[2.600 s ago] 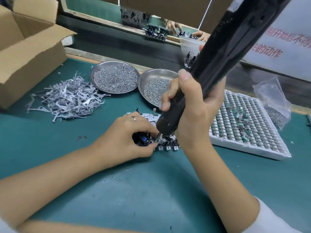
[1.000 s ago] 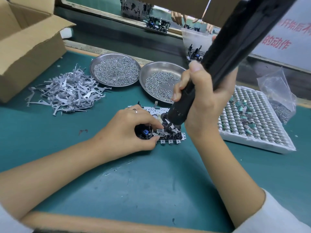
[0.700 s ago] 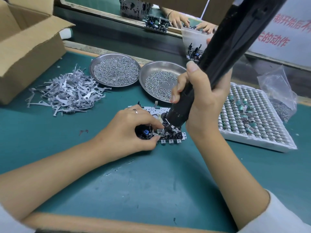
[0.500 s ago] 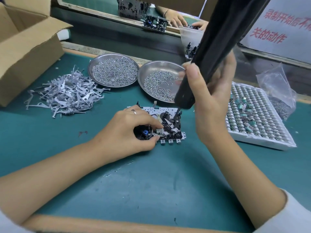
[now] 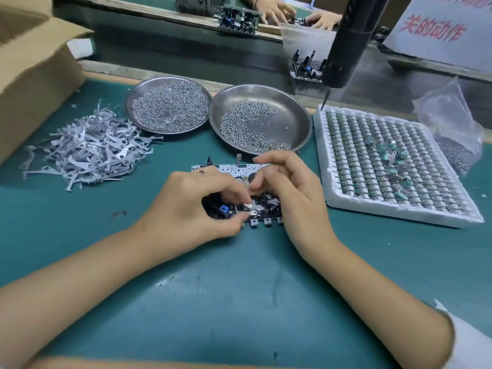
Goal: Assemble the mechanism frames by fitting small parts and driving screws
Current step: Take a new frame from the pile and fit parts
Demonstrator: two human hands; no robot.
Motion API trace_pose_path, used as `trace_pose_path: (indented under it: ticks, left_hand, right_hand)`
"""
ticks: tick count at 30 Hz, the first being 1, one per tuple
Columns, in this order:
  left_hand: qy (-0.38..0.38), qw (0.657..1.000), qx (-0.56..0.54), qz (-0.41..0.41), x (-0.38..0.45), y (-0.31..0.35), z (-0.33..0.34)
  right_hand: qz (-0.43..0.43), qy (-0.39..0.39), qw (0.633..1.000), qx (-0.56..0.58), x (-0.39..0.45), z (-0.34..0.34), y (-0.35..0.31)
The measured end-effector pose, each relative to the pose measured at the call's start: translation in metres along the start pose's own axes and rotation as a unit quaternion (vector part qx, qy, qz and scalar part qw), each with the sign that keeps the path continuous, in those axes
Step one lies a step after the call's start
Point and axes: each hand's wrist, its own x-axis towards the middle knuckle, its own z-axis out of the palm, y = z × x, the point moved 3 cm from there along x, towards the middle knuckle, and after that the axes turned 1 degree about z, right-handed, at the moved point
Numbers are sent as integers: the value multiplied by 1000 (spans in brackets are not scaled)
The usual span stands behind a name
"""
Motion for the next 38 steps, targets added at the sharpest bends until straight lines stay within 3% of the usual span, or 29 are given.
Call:
trace_pose_path:
  ticks: [19, 29, 31, 33, 35, 38]
  left_hand:
    - [14, 999, -39, -32, 1, -8, 3]
    - [12, 1000, 3, -21, 0, -6, 3]
    - [19, 1000, -5, -22, 0, -6, 0]
    - [54, 998, -12, -28, 0, -6, -6]
    - [116, 992, -9, -45, 2, -8, -12]
    - [193, 977, -23, -88, 6, -16, -18]
  right_hand:
    - [-7, -4, 1000, -28, 1, 2, 4]
    - [-20, -7, 1000, 14, -1, 0, 1]
    - [-59, -5, 997, -42, -6, 1, -2]
    - [-165, -15, 968, -187, -13, 3, -8]
    - [-259, -60, 891, -368, -21, 14, -11]
    - [-285, -124, 775, -551, -24, 27, -7]
